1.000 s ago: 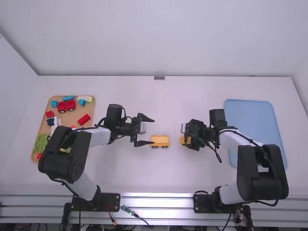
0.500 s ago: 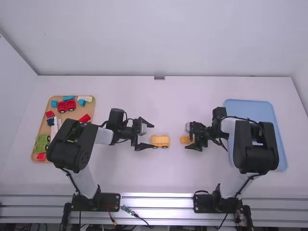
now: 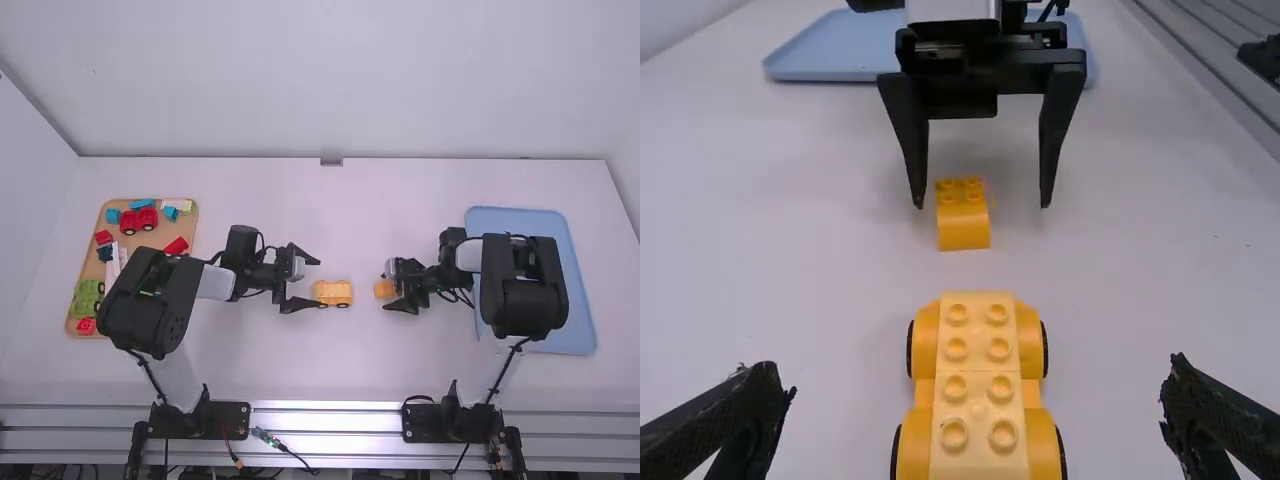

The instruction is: Assemble lego blocks to make yellow taxi

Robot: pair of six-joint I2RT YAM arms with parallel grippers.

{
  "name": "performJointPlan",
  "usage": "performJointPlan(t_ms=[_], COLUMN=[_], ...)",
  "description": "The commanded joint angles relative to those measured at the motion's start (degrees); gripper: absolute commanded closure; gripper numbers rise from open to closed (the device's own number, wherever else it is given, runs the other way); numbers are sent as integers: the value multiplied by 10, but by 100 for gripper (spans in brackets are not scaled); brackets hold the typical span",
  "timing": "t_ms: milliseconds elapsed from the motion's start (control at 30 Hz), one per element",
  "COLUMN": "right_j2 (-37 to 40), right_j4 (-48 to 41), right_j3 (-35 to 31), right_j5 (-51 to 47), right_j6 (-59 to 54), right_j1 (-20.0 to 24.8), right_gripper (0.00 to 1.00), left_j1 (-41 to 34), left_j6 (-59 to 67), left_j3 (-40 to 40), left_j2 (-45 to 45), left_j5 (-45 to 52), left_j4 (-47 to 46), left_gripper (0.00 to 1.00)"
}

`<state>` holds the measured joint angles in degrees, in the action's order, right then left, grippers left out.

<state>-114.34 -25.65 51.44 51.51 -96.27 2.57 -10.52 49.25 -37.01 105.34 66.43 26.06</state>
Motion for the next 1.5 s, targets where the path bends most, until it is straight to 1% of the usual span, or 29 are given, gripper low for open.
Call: performJointPlan(t_ms=[0,133,267,300,367,400,433,467,600,633,700,733,967,1033,1133,1200,1233,1267,1333,1467], right_j2=[-14,-26,-26,-26,-26,-26,-26,-26,-26,-26,-26,-26,-26,-26,-26,-26,-26,-26,-26,-26], right_j4=[22,33,23,25,23,23,23,23,16,14,13,13,14,14,12,10,10,9,9,9], right_j3=[10,12,10,10,10,10,10,10,10,10,10,10,10,10,10,11,12,12,11,10], right_j5=[8,8,-2,-3,-4,-5,-7,-8,-10,-11,-19,-19,-18,-15,-7,3,7,13,40,83], right_j6=[30,48,26,30,35,34,35,35,34,35,33,33,33,33,33,33,33,33,32,33], right_j1=[-3,-2,-3,-2,-1,2,4,5,7,8,9,9,9,9,7,11,12,13,17,20], right_gripper=[19,19,25,31,37,38,44,47,49,50,58,58,70,80,80,81,80,82,83,82], left_j1=[-4,-4,-5,-3,-5,-5,-8,-7,-7,-7,-7,-7,-7,-7,-11,-21,-23,-26,-34,-37], left_j6=[0,0,0,0,0,0,1,1,0,0,1,1,1,16,49,45,45,45,40,4], left_j3=[-10,-10,-10,-10,-10,-10,-10,-10,-10,-10,-10,-10,-10,-10,-10,-10,-10,-10,-10,-10], left_j2=[7,7,7,7,7,7,7,7,7,7,7,7,7,7,7,13,14,18,33,60], left_j5=[15,15,15,15,15,15,15,15,15,16,15,15,15,14,-8,-32,-33,-33,-28,-29], left_j4=[-1,-2,-3,-3,-3,-3,-3,-3,-3,-3,-3,-3,-6,-16,-38,-38,-35,-30,-6,39], left_gripper=[1,1,1,1,1,1,1,1,1,1,1,1,1,1,1,1,1,1,1,1])
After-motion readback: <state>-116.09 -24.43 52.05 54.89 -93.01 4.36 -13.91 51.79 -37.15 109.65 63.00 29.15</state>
